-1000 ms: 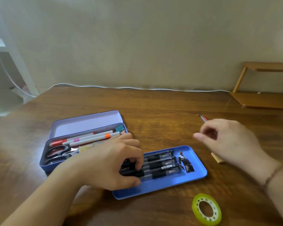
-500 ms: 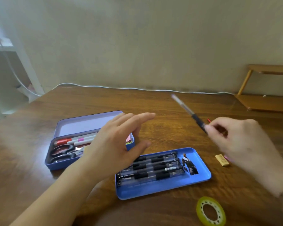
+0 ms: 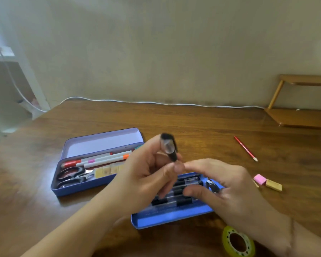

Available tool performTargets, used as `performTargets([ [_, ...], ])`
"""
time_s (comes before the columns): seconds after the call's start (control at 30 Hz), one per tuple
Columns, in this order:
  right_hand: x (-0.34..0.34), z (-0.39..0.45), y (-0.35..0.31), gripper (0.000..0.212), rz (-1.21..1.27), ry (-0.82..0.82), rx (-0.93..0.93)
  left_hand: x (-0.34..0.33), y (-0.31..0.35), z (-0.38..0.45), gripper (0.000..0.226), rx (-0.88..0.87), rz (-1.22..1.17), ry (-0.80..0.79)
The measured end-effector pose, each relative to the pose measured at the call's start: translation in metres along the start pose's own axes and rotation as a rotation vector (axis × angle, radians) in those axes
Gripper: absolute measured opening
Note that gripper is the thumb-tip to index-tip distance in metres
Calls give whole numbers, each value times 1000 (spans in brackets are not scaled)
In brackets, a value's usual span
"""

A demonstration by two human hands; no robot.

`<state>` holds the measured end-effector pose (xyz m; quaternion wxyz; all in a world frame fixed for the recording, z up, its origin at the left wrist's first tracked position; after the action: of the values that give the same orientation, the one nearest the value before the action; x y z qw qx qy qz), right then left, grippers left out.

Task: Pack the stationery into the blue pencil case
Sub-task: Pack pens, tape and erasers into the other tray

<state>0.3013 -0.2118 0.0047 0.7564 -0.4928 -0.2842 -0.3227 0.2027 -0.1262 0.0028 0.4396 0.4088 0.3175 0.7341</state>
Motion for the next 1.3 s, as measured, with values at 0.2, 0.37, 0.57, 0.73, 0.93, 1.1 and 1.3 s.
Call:
performTargets([
  [0.2,12,0,-13,16,-135,64,126,-13,-3,3,12,60,-129,-136],
  [0.37,11,-5,5,14,-346,-228,121,41,-2,-12,33,219,623,-95],
  [0.57,-15,-8,7,19,-467,-438,128,43,-5,-13,12,290,858,-154],
  [0.73,-26,-8,6,10,-447,-449,100,14,-22,-18,40,380,812,-469],
  [0.93,-28,-5,20,14,-404,-445,-12,4,-25,-18,37,413,862,-558],
  [1.1,60,-8,83,31,-386,41,-384,0,-23,-18,34,392,894,-569],
  [1.3,97,-46,176,33,-533,-30,-1070,-2,-24,-17,36,404,899,-573],
])
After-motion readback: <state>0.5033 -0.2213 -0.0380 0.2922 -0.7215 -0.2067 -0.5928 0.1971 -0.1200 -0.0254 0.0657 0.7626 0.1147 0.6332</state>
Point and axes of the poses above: each hand's wrist, its own z-axis towards the middle knuckle, its own x-axis out of the back of the hand, y = z × x, the point moved 9 cm from there along z, towards the middle knuckle, and after that the axes turned 14 degrees about -y, right-handed, at the moved point
